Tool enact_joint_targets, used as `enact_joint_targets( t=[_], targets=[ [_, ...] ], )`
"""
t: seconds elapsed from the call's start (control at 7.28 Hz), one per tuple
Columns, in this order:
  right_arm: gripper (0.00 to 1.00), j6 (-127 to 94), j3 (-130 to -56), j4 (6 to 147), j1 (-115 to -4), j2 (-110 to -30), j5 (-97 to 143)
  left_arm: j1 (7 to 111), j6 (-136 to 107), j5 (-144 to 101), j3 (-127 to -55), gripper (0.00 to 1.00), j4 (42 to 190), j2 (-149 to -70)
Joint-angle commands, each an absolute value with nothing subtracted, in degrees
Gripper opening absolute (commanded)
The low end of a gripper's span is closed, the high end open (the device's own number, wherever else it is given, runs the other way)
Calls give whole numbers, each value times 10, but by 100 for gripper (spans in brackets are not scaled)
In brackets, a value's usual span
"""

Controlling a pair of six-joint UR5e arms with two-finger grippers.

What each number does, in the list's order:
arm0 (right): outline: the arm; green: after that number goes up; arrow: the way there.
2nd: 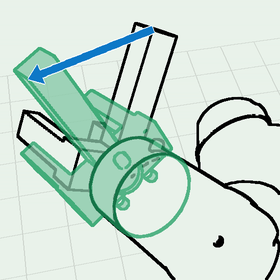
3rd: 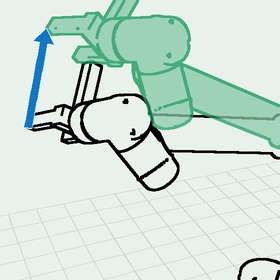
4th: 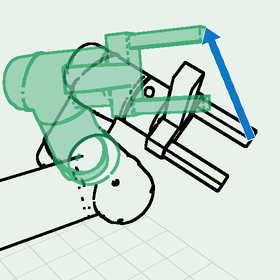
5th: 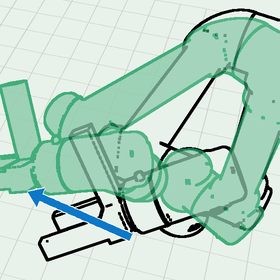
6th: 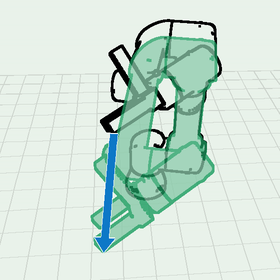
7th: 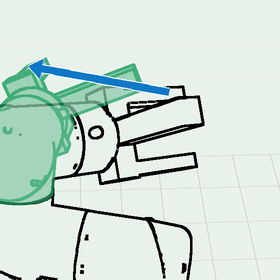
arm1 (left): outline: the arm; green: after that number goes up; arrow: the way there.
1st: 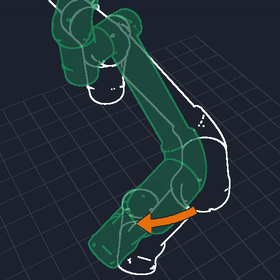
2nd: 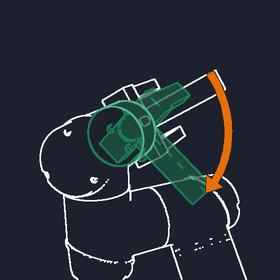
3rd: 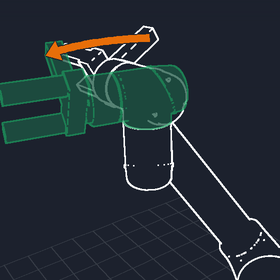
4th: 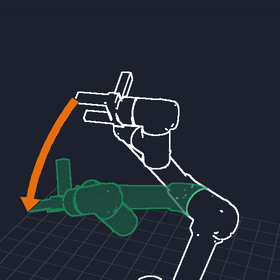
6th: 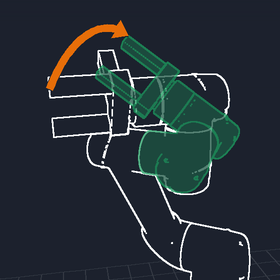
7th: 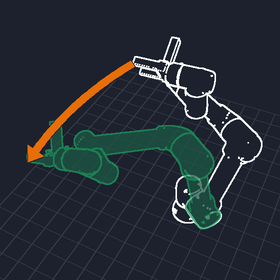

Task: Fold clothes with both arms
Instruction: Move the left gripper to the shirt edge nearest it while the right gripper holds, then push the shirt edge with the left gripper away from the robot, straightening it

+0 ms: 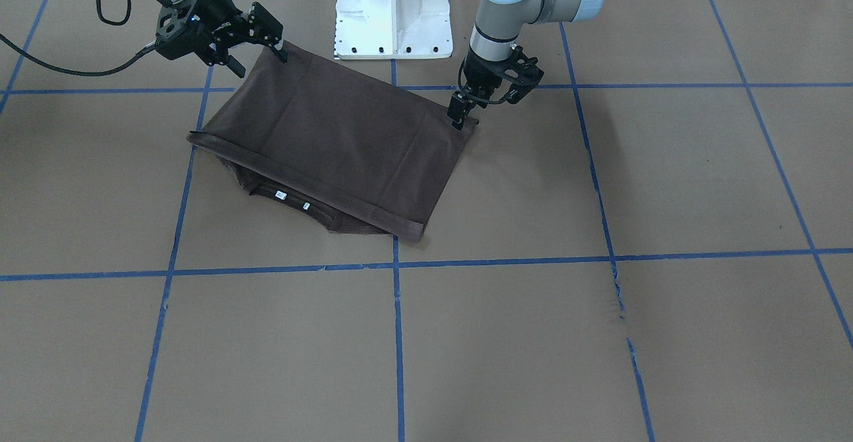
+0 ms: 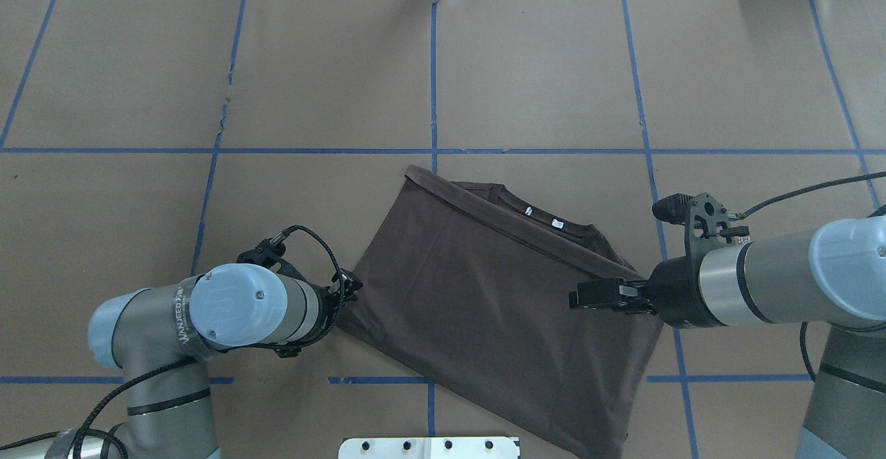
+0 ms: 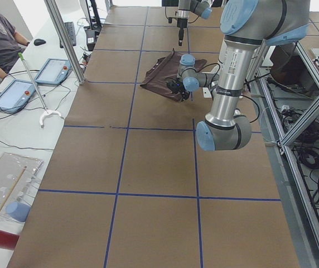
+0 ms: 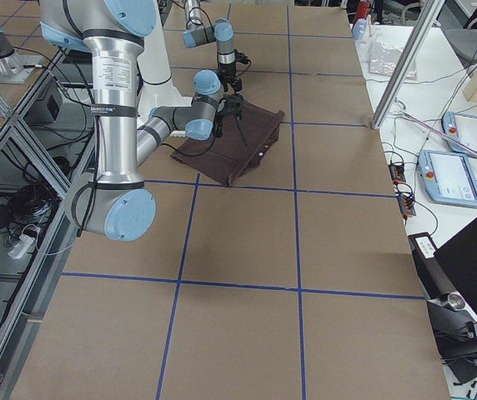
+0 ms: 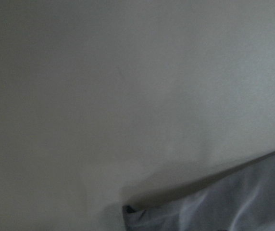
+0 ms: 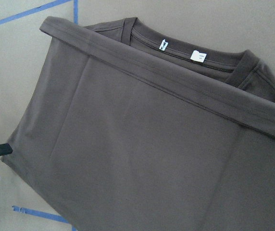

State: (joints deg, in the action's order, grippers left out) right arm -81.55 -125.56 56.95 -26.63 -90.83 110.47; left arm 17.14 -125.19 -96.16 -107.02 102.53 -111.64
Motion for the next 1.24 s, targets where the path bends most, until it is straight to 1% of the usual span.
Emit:
enact_joint_targets(
  t=[0.0,0.14,0.27,0.41,1.1],
  targets=[
    [100,-816,-1256,569,-269,-908,1106,170,-1253,-955,-1052,83,1025,-1121],
    [100,-816,-1256,570,-270,-908,1106,170,-1254,-955,-1053,56,1025,-1121],
    [100,-816,-1256,569,-270,-909,1107,170,-1252,-955,-1054,23,1025,-1121],
    [100,-816,-1256,570,-271,-909,1107,170,-1252,-956,-1058,0,1025,-1121],
    [100,-816,-1255,569,-272,-910,1107,190,-1240,-957,-1064,0,1025,-1121]
  ],
)
